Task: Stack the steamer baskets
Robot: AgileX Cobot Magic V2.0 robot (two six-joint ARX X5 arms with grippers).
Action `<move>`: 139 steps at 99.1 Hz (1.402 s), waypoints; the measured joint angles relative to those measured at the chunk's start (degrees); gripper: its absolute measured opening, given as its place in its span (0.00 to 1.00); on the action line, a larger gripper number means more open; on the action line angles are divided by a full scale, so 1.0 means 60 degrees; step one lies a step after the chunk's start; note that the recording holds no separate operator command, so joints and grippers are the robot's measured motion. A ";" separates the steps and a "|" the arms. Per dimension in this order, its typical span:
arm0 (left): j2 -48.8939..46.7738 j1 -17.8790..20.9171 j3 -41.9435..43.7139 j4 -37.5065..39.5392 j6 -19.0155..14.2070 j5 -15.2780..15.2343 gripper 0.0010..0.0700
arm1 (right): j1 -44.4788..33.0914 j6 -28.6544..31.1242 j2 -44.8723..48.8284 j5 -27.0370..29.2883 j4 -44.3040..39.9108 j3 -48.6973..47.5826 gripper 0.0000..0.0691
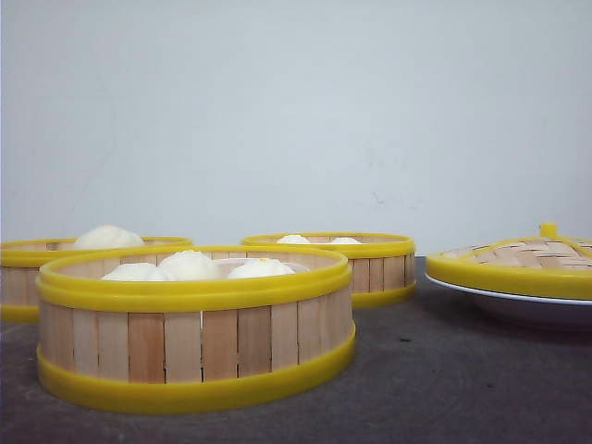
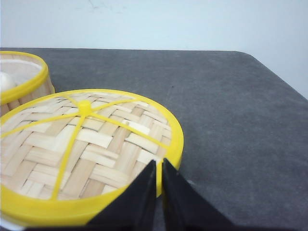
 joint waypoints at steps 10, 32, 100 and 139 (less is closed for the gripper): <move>0.0000 0.0000 0.0000 0.0000 0.0000 0.0000 0.03 | 0.0000 0.0000 0.0000 0.0000 0.0000 0.0000 0.02; 0.0000 0.0000 0.0000 0.0000 -0.0007 0.0000 0.03 | 0.0000 0.0000 0.0000 0.0000 0.0000 0.0000 0.02; 0.0000 0.0000 0.0000 0.0000 -0.2007 -0.0025 0.02 | 0.0000 0.2750 0.0000 -0.0004 0.0448 0.0000 0.02; 0.0663 0.0000 0.1235 -0.0237 -0.2728 -0.0251 0.02 | 0.0000 0.3381 0.1486 0.0102 0.0364 0.2371 0.01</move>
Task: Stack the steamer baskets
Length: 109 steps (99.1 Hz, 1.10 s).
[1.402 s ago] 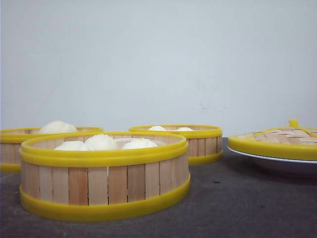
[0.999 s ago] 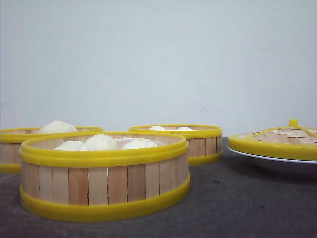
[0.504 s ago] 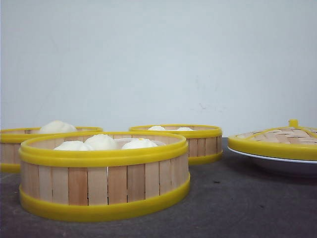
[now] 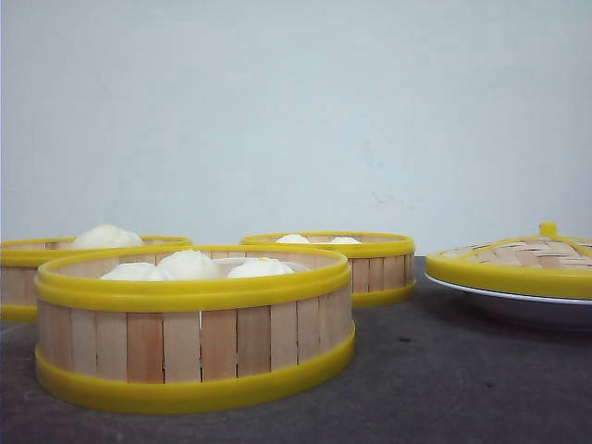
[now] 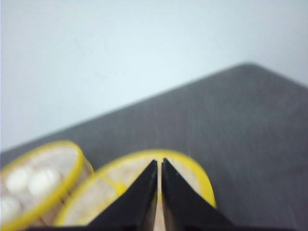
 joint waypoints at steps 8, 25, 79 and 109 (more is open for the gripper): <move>0.0543 0.0000 0.0841 0.0069 -0.0080 -0.0004 0.02 | 0.0000 -0.0291 0.0969 -0.0131 -0.0277 0.1115 0.01; 0.2623 0.0000 0.3144 -0.0182 0.0433 0.0011 0.02 | 0.0084 -0.1421 0.2896 -0.0277 -0.1330 0.3792 0.01; 0.5807 -0.0189 0.6648 -0.1734 0.1814 0.1078 0.52 | 0.1005 -0.2583 0.4462 -0.0656 -0.3326 0.5326 0.68; 0.5810 -0.0605 0.6648 -0.1734 0.1865 0.1570 0.66 | 0.1665 -0.1909 0.6666 -0.1829 -0.3763 0.7249 0.75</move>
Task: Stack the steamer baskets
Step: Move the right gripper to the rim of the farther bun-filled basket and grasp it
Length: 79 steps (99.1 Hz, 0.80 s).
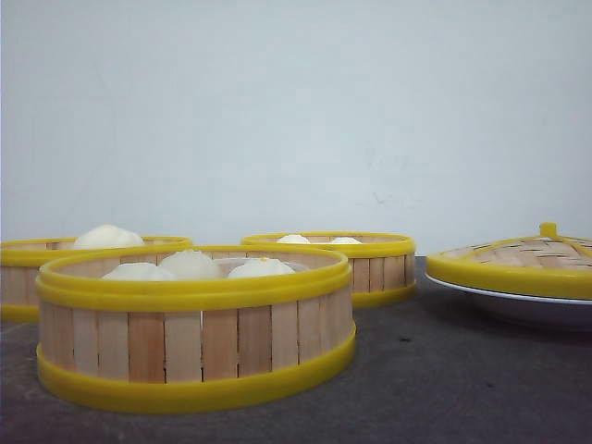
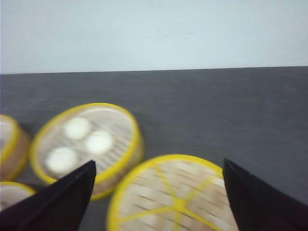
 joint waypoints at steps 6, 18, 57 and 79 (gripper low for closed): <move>0.0000 -0.0131 0.0000 0.0000 -0.0029 0.0149 0.66 | 0.0197 0.0047 0.0696 -0.0033 -0.0259 0.0601 0.73; 0.0000 -0.0379 0.0000 0.0000 -0.0044 0.0670 0.66 | 0.0535 0.0120 0.2331 -0.0295 -0.0543 0.1712 0.70; 0.0000 -0.0539 0.0000 0.0000 -0.0350 0.0943 0.66 | 0.1206 0.0324 0.7428 -0.0441 -0.0663 0.4302 0.70; 0.0000 -0.0539 0.0000 0.0000 -0.0769 0.1002 0.66 | 0.1410 0.0364 0.9340 0.0357 -0.0484 0.4863 0.69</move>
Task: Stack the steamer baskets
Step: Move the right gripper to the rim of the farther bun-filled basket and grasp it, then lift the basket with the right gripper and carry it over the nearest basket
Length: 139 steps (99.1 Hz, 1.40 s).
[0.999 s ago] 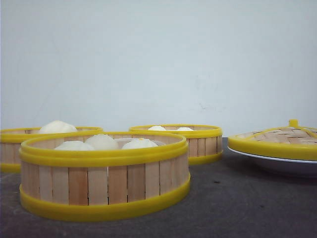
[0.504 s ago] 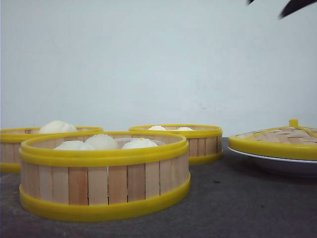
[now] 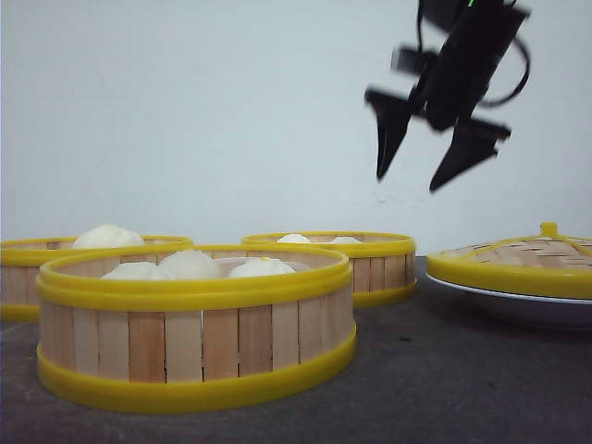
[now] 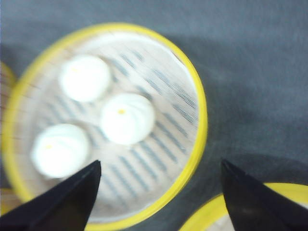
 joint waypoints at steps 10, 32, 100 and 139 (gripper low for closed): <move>0.0000 -0.0004 0.0000 0.0000 -0.0033 0.0208 0.66 | 0.0011 0.0124 0.0601 0.0197 0.0178 0.0015 0.68; 0.0000 -0.0004 0.0000 -0.0040 -0.0033 0.0233 0.66 | 0.0004 0.0437 0.1461 0.0200 0.0783 0.0018 0.61; 0.0000 -0.0004 0.0000 -0.0324 -0.0025 0.0233 0.66 | 0.0044 0.1585 0.1836 0.0725 0.1315 0.0036 0.05; -0.0131 -0.0004 0.0000 -0.0754 0.0248 0.0233 0.66 | -0.0401 0.1690 0.1089 0.0229 -0.0029 0.1548 0.05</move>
